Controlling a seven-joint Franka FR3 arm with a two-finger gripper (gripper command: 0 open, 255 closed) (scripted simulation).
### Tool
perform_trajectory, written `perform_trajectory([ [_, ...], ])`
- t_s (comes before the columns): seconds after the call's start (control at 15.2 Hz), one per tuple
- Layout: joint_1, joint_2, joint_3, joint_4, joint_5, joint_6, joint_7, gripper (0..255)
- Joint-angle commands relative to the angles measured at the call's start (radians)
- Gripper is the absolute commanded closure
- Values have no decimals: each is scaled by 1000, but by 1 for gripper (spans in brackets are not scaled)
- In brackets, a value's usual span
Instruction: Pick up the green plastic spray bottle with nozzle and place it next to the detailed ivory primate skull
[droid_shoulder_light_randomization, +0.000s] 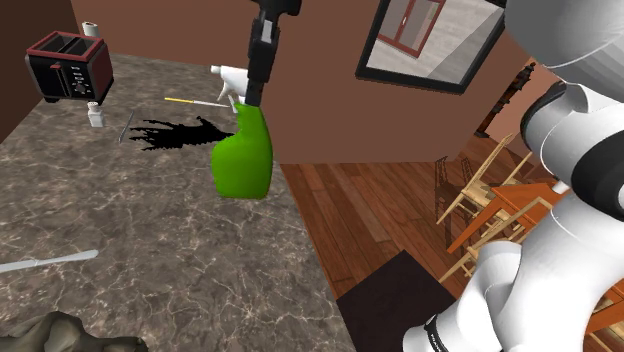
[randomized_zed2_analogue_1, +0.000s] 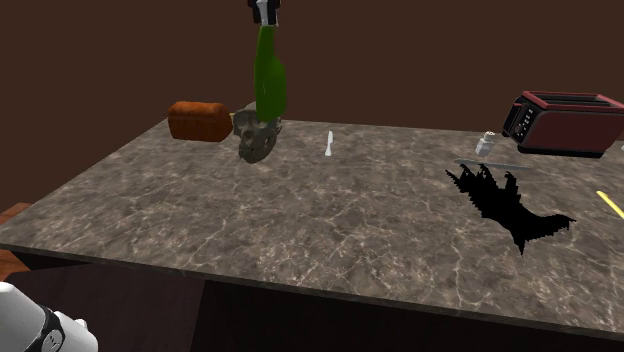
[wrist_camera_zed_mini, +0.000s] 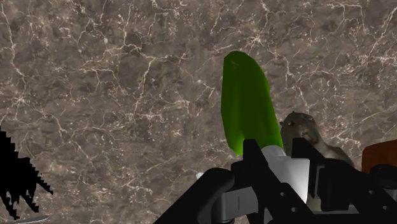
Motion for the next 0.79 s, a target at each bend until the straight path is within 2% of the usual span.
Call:
perform_trajectory([
  [0.0,29,28,19,31,-7,1,48,255],
  [0.33,107,108,63,118,-30,2,161,255],
  [0.66,190,228,94,273,-60,-28,261,255],
  [0.73,187,210,94,229,-58,-3,259,255],
])
